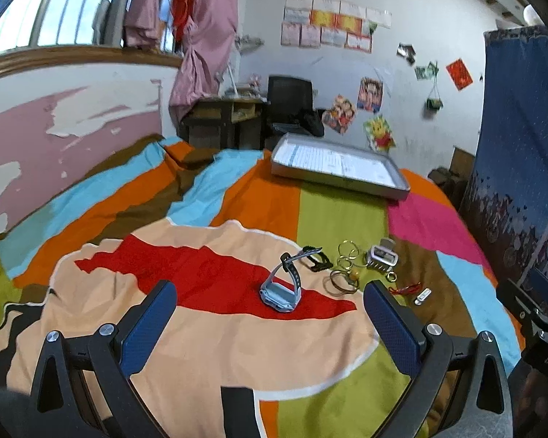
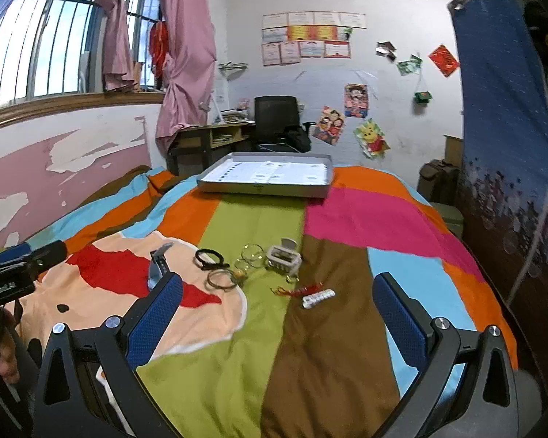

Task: Organize jewelry
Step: 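Grasp the blue watch with the left tool while the right tool grasps the orange-bead bracelet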

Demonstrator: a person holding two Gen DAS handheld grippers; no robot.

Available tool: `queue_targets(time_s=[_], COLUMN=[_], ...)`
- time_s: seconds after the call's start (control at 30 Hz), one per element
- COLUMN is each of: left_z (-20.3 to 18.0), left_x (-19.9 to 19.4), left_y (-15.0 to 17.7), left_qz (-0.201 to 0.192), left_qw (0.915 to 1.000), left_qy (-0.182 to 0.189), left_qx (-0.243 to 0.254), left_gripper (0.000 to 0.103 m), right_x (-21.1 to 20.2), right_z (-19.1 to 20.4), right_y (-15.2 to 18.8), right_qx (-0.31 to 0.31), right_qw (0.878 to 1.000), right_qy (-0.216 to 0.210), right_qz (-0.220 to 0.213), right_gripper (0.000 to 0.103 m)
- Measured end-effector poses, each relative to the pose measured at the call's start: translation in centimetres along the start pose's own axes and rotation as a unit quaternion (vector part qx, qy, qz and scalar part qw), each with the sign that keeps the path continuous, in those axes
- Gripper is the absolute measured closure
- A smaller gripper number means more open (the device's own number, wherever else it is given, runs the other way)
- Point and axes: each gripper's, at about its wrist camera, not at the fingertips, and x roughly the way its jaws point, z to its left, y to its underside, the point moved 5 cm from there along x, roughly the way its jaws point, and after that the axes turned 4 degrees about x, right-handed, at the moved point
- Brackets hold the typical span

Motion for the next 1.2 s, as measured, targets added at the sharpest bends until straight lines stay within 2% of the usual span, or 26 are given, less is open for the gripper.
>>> queue_targets(time_s=[0.2, 0.43, 0.5, 0.57, 0.7, 0.83, 0.93, 1.0, 1.1, 1.2], left_z=[0.0, -0.3, 0.0, 0.3, 0.8, 0.2, -0.2, -0.2, 0.0, -0.3], left_x=[5.0, 11.2, 13.2, 14.6, 16.3, 17.3, 18.2, 18.5, 18.6, 18.5], left_y=[-1.3, -0.5, 0.3, 1.1, 1.9, 2.1, 1.9, 2.0, 1.9, 1.9], left_qz=[0.031, 0.07, 0.1, 0.114, 0.129, 0.134, 0.134, 0.14, 0.144, 0.146], left_qw=[0.9988, 0.9945, 0.9922, 0.9911, 0.9895, 0.9873, 0.9858, 0.9846, 0.9829, 0.981], left_qy=[0.024, 0.046, 0.054, 0.057, 0.06, 0.078, 0.09, 0.094, 0.11, 0.124], left_qx=[0.028, 0.063, 0.053, 0.039, 0.023, 0.033, 0.044, 0.046, 0.031, 0.032], left_gripper=[0.0, 0.002, 0.014, 0.017, 0.018, 0.019, 0.03, 0.043, 0.051, 0.064], right_x=[5.8, 13.0, 15.3, 17.9, 21.9, 24.2, 25.4, 26.3, 27.1, 27.8], right_z=[1.9, 1.6, 1.7, 2.0, 2.3, 3.1, 4.3, 4.8, 5.3, 6.0], right_y=[-1.0, 0.6, 1.5, 2.6, 4.6, 5.9, 6.6, 6.9, 7.2, 7.4], right_qx=[-0.029, -0.045, -0.058, -0.051, -0.009, -0.007, -0.01, -0.01, -0.01, -0.013], right_qw=[0.996, 0.986, 0.983, 0.978, 0.967, 0.962, 0.958, 0.956, 0.954, 0.951], right_qy=[-0.057, -0.103, -0.101, -0.107, -0.126, -0.136, -0.146, -0.15, -0.156, -0.167], right_qz=[0.056, 0.127, 0.145, 0.173, 0.22, 0.238, 0.246, 0.251, 0.255, 0.261], right_gripper=[0.001, 0.003, 0.009, 0.019, 0.031, 0.035, 0.041, 0.046, 0.046, 0.055])
